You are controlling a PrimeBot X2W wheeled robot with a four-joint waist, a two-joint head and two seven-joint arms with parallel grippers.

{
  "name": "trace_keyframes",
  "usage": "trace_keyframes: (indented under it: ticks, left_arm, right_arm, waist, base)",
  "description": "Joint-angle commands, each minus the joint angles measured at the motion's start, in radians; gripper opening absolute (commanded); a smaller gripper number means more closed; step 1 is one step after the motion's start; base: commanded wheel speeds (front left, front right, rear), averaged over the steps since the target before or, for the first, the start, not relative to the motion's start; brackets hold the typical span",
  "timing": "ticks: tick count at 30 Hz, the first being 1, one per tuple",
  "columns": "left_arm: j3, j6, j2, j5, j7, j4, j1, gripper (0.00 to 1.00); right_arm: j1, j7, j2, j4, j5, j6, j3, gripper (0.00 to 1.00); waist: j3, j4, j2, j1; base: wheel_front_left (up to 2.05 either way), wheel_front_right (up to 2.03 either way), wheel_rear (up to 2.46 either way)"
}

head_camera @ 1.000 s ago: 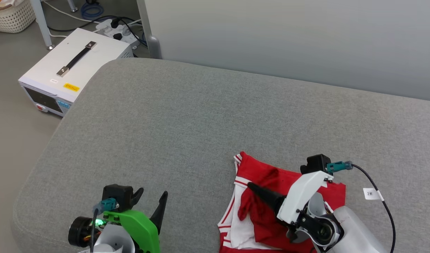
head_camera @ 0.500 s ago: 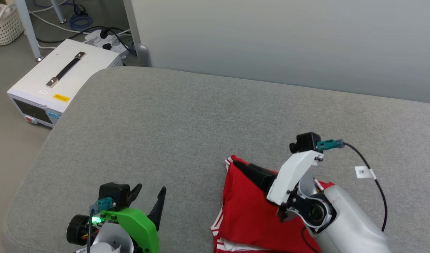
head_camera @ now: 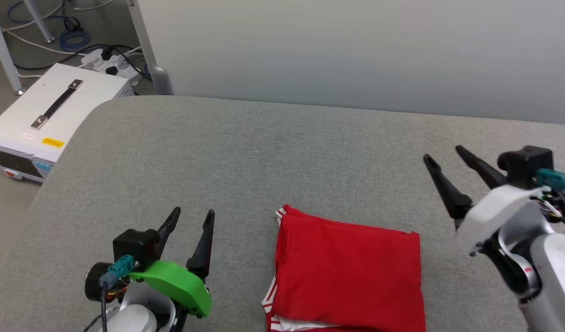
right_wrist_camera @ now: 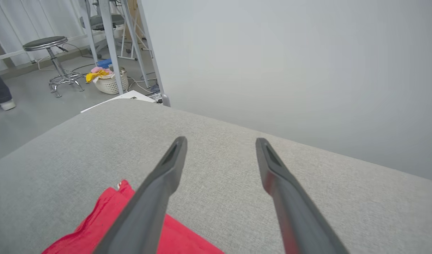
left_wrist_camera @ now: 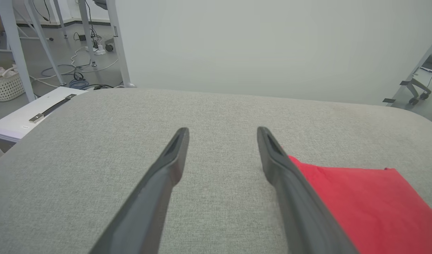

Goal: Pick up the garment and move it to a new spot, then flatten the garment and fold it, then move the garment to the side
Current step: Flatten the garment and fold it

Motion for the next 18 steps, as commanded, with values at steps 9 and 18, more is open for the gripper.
trace_keyframes:
  ticks: [9, 18]
  left_arm:
    - [0.112, -0.034, -0.075, 0.128, -0.026, -0.047, 0.023, 1.00]
    - [0.225, -0.105, -0.151, 0.249, -0.026, -0.047, 0.123, 1.00]
  right_arm:
    - [0.241, -0.226, -0.004, -0.136, -0.129, 0.000, -0.188, 1.00]
    - [0.414, -0.363, 0.121, -0.240, -0.196, 0.000, -0.297, 1.00]
  waist:
    - [0.009, -0.037, -0.0001, 0.0000]
    - [0.006, -0.055, -0.0001, 0.0000]
  base:
    - [0.00, 0.00, 0.00]
    - [0.00, 0.00, 0.00]
